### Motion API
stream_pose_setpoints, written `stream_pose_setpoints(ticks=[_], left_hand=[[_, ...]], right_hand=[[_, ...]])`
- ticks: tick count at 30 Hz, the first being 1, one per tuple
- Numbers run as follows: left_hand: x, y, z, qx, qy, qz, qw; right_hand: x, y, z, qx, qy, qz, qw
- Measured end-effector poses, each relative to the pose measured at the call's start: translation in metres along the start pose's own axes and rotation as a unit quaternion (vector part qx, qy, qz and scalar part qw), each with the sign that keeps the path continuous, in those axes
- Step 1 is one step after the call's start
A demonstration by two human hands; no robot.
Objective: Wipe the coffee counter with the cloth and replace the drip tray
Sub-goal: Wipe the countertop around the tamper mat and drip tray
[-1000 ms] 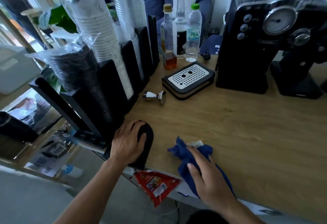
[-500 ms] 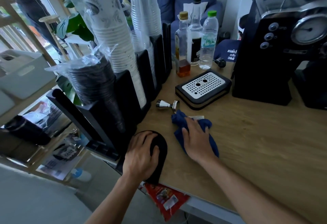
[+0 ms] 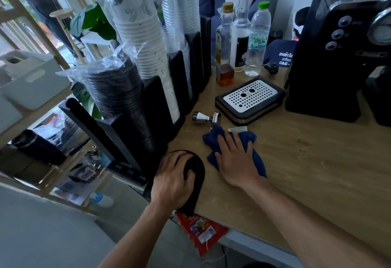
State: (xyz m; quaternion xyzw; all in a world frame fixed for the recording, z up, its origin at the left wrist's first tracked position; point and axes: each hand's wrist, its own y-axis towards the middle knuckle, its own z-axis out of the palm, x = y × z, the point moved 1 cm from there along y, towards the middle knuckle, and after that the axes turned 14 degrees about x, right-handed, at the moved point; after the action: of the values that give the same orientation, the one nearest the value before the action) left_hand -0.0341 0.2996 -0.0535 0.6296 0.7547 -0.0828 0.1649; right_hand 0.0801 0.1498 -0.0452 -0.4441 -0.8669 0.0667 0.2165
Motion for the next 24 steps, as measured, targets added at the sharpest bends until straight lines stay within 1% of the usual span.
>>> stream_pose_setpoints(ticks=[5, 7, 11, 15, 19, 21, 24], left_hand=[[-0.001, -0.002, -0.001, -0.012, -0.005, 0.012, 1.0], [-0.001, -0.002, -0.001, -0.011, -0.007, 0.013, 1.0], [0.0, -0.004, -0.001, -0.003, -0.004, 0.012, 1.0], [-0.001, -0.005, 0.0, 0.005, -0.003, -0.001, 1.0], [-0.003, -0.005, 0.0, 0.021, -0.001, -0.001, 1.0], [-0.002, -0.006, 0.0, 0.029, -0.003, -0.001, 1.0], [-0.003, -0.005, -0.003, 0.037, -0.006, -0.005, 0.999]], right_hand=[[0.002, -0.038, 0.015, 0.025, -0.035, -0.027, 0.999], [0.008, -0.053, 0.025, 0.021, -0.046, -0.033, 0.998], [0.023, -0.086, 0.045, -0.018, -0.061, -0.034, 0.997], [0.03, -0.107, 0.056, -0.014, -0.067, -0.047, 0.996], [0.03, -0.108, 0.057, -0.004, -0.053, -0.031, 0.998], [0.032, -0.105, 0.051, 0.003, -0.03, -0.013, 0.999], [0.034, -0.094, 0.038, -0.002, 0.014, -0.014, 1.0]])
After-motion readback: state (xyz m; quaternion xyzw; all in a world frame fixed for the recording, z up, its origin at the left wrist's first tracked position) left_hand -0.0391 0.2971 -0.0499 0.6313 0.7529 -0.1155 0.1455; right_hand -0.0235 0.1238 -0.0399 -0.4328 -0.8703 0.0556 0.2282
